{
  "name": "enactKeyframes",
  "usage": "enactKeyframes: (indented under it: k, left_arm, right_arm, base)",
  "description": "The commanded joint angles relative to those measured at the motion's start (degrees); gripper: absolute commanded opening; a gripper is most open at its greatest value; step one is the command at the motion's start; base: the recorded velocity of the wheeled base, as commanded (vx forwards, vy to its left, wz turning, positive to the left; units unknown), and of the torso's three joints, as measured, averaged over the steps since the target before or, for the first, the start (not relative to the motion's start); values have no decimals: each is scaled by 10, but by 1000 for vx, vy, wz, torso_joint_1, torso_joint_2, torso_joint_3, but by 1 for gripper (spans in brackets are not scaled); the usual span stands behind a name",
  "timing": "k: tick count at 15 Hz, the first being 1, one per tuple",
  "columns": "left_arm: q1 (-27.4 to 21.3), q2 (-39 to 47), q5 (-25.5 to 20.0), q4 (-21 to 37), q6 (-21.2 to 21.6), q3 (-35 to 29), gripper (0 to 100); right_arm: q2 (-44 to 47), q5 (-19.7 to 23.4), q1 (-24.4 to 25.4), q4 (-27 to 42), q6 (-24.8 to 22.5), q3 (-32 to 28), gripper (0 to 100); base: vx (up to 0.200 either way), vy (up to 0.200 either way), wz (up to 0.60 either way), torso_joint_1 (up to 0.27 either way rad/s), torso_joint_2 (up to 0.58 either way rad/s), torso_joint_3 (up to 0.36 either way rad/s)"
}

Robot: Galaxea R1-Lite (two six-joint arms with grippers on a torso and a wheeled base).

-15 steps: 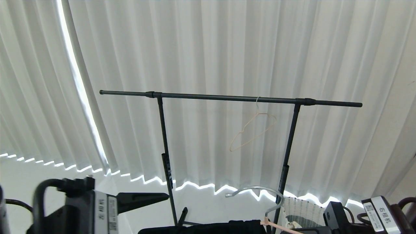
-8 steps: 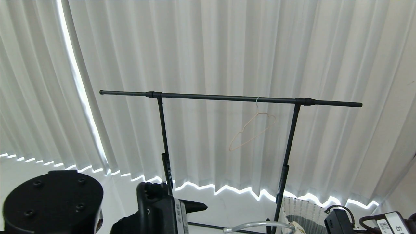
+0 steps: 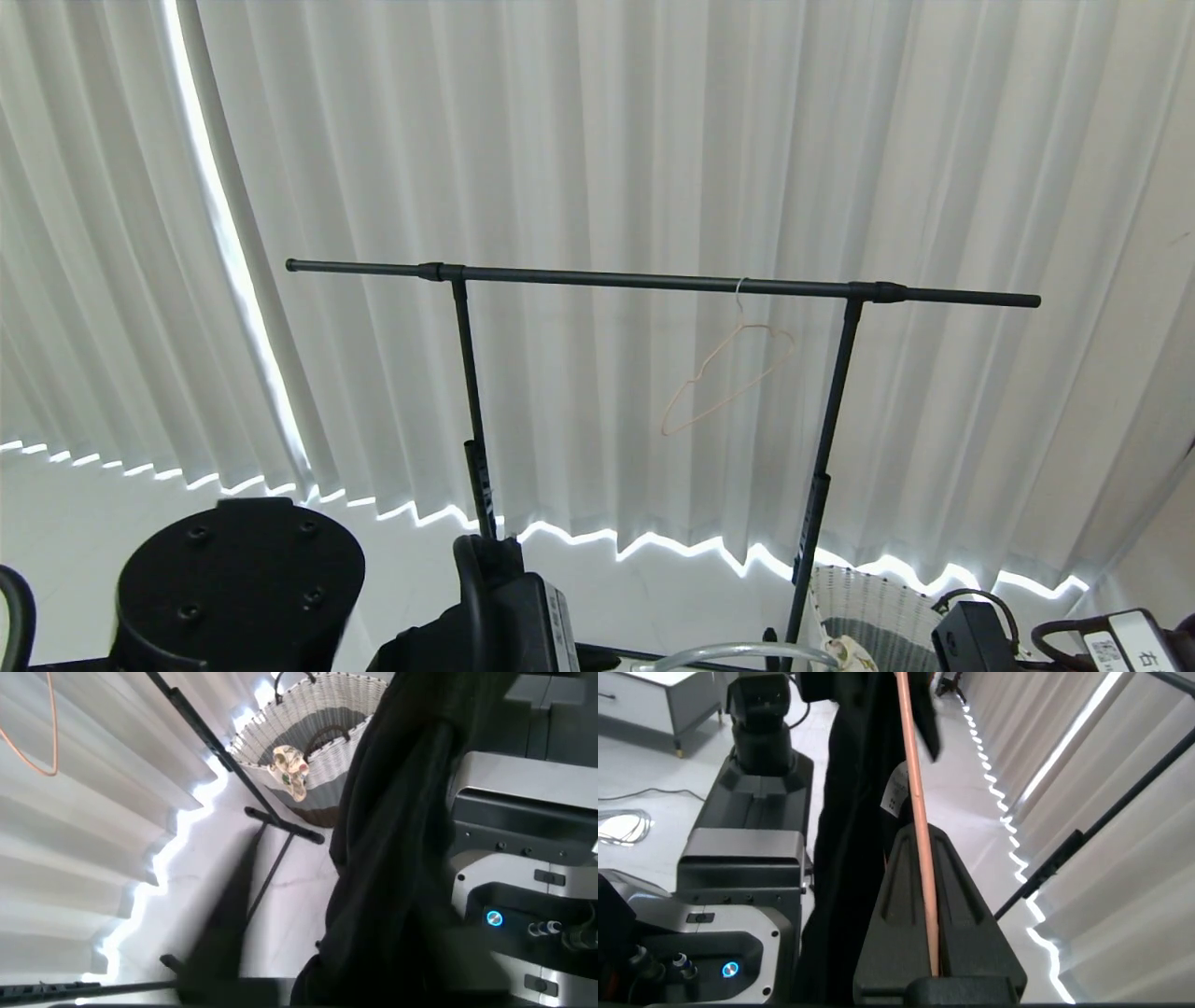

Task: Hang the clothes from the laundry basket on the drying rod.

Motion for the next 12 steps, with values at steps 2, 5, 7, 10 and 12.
enactKeyframes:
  k: [2,5,7,10,12]
  left_arm:
    - [1,2,0,0,0,0,0]
    - [2,2,0,0,0,0,0]
    - [4,2,0,-1,0,2,0]
    - [15,0,1,-1,0,10,0]
    - [45,-9,3,-13,0,37,0]
  right_arm:
    - [1,0,0,-1,-1,1,0]
    - [1,0,0,-1,-2,3,0]
    - [1,-2,1,-1,-3,3,0]
    - [1,-5,-1,-1,-12,5,100]
    - [3,-29,-10,-1,-17,7,100]
  base:
    - [0,0,0,0,0,0]
    - [0,0,0,0,0,0]
    - [0,0,0,0,0,0]
    - [0,0,0,0,0,0]
    - [0,0,0,0,0,0]
